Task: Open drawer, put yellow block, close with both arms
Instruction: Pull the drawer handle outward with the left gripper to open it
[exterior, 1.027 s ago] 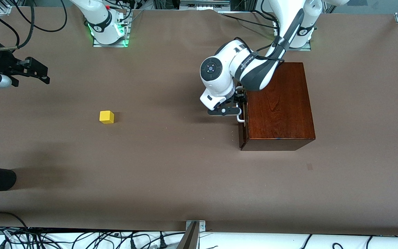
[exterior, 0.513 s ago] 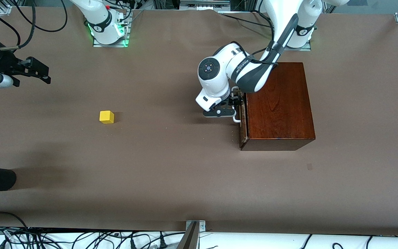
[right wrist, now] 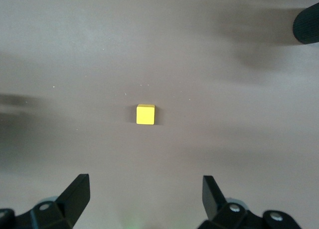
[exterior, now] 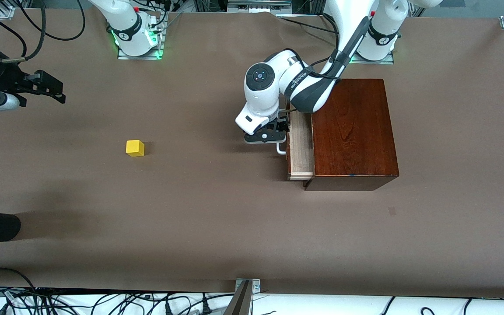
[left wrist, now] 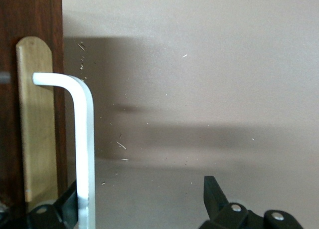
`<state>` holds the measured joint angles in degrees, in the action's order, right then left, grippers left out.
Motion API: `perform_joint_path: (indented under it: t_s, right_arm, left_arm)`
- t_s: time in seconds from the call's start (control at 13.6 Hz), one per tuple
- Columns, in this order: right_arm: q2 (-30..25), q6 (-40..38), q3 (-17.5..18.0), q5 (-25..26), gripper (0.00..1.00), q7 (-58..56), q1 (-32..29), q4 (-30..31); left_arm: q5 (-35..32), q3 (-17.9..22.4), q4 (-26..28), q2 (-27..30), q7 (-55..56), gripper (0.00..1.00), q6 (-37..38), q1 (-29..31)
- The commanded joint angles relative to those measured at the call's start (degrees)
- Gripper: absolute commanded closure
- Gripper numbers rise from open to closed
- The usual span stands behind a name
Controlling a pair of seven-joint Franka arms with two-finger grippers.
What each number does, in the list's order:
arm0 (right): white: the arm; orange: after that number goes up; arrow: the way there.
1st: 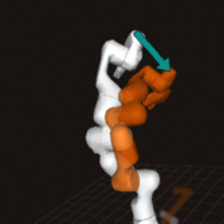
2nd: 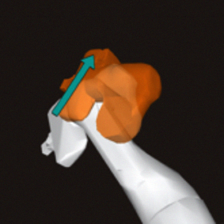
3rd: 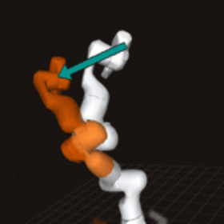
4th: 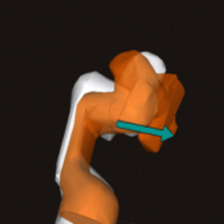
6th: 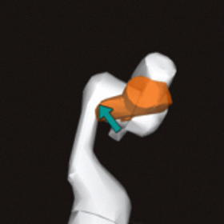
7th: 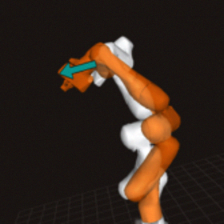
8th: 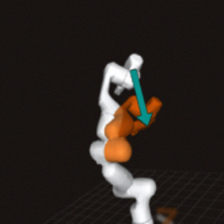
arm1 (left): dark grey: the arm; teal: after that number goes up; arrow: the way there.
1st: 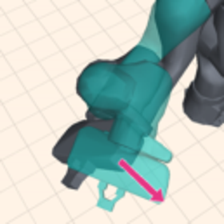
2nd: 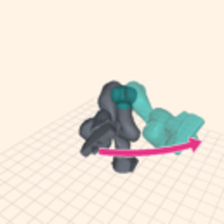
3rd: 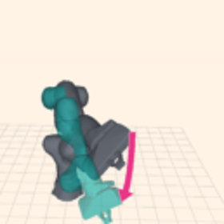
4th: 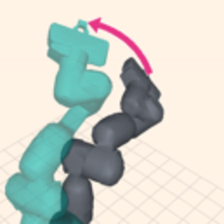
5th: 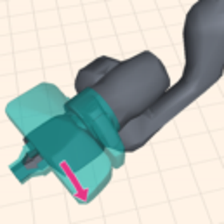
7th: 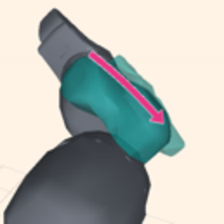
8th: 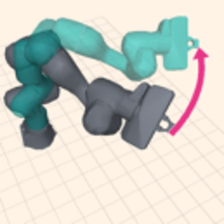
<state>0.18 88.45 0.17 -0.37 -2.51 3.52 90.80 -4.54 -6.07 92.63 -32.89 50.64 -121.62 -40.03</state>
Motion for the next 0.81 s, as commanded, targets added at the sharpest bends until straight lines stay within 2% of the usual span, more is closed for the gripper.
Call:
perform_joint_path:
  t_s: [0.0, 0.51, 0.73]
  right_arm:
    - [-0.1, -1.2, 0.3, -0.5, 0.0, 0.2, -0.2, -1.0]
    - [0.5, 0.8, 0.4, -0.7, 0.0, 0.7, 0.3, -2.4]
    - [1.8, 2.2, 0.4, -1.1, 0.0, -0.4, 0.8, -2.8]
  left_arm:
    - [1.9, -0.5, -2.1, -1.7, 1.9, 0.0, -3.9, -1.5]
    - [1.7, -0.5, -2.9, 0.0, 1.6, 0.0, -3.1, -1.0]
    - [1.8, 0.0, -2.9, 4.6, 1.0, 0.0, 1.9, 0.3]
